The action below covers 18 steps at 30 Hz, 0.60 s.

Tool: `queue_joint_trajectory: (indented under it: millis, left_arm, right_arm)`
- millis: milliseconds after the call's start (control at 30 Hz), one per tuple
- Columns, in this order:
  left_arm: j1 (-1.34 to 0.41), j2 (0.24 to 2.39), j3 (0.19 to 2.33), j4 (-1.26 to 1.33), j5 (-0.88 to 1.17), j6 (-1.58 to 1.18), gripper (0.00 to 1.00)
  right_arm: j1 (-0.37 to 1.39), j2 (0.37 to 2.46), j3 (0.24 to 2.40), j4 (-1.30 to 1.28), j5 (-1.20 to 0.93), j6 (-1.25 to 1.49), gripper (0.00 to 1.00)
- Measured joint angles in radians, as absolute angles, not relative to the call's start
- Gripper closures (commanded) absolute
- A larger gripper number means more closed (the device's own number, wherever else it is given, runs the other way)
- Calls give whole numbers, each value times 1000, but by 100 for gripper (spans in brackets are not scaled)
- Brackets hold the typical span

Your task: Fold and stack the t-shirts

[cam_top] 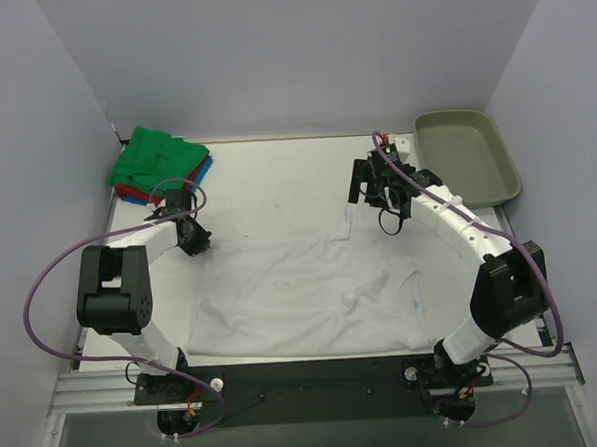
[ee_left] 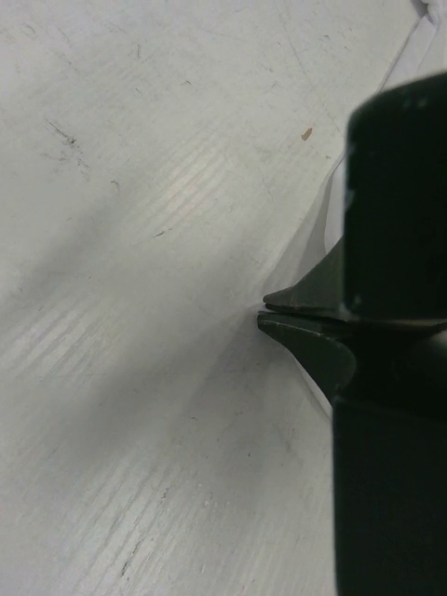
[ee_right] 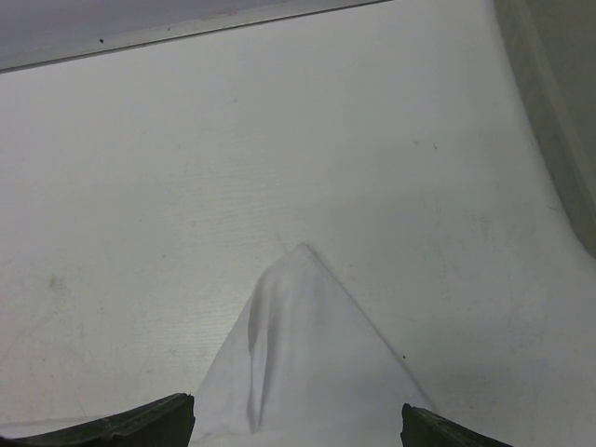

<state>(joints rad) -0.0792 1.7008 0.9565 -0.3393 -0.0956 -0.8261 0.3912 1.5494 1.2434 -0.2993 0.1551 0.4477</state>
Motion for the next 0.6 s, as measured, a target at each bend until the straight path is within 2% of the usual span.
queue_joint_trajectory:
  millis: [600]
  left_arm:
    - [-112,1668,929,-360,-99,-825,100]
  right_arm:
    - [311,1887,1353,-239,62,455,16]
